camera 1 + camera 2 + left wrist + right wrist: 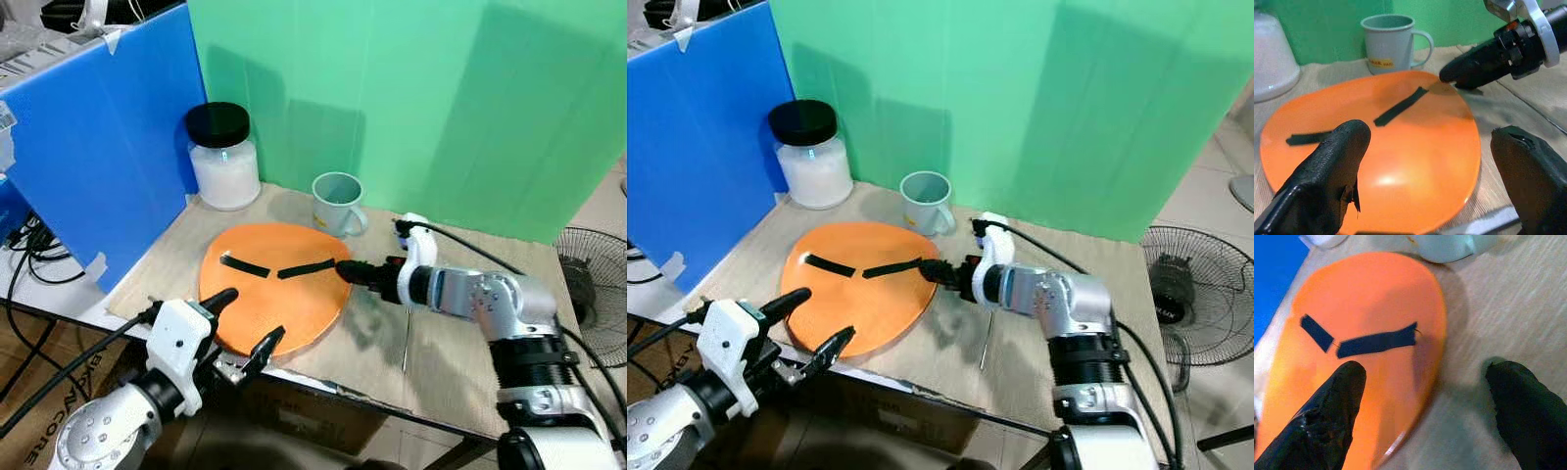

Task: Setting the table

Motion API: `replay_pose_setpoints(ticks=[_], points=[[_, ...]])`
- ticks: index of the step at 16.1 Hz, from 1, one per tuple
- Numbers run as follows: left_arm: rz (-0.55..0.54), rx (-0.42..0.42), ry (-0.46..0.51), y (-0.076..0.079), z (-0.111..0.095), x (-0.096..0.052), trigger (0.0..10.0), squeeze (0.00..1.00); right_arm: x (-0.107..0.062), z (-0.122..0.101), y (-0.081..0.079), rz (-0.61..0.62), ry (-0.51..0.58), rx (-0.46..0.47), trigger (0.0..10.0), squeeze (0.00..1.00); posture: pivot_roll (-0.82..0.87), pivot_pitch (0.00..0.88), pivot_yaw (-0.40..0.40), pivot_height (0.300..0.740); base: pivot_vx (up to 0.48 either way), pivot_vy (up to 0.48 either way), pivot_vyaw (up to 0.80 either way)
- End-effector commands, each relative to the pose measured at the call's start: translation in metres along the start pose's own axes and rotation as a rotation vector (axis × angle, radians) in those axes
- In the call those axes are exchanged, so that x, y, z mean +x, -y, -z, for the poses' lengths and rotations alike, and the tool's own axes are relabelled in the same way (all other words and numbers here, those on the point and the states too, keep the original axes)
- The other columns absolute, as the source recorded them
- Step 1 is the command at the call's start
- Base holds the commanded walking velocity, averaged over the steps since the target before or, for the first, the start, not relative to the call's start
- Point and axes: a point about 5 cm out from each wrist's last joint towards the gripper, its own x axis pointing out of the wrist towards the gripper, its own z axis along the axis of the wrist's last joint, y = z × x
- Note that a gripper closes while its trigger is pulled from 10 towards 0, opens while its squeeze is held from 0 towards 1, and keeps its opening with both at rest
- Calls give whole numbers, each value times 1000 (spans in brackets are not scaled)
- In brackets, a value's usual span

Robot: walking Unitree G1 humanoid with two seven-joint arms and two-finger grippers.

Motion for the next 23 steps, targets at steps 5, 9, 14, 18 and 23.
replay_pose_setpoints(ticks=[5,9,14,18,23], points=[[-9,-6,-15,0,4,-2,10000,0,2,-12,-16,-105,13,70,10000,0,-67,0,-44,740,0,0,0],[-17,-6,-19,1,6,-2,10000,0,6,-1,-19,-120,-67,67,9882,0,-65,0,-50,740,0,0,0],[-27,-16,-30,0,11,-5,10000,0,12,16,-8,-82,-147,143,1922,0,-67,0,-55,740,0,0,0],[-34,-18,-31,0,12,-6,10000,0,14,14,-11,-135,-112,232,0,0,-65,0,-57,740,0,0,0],[-34,-18,-27,0,12,-4,10000,0,14,14,-17,-178,-104,201,0,0,-68,0,-58,740,0,0,0]])
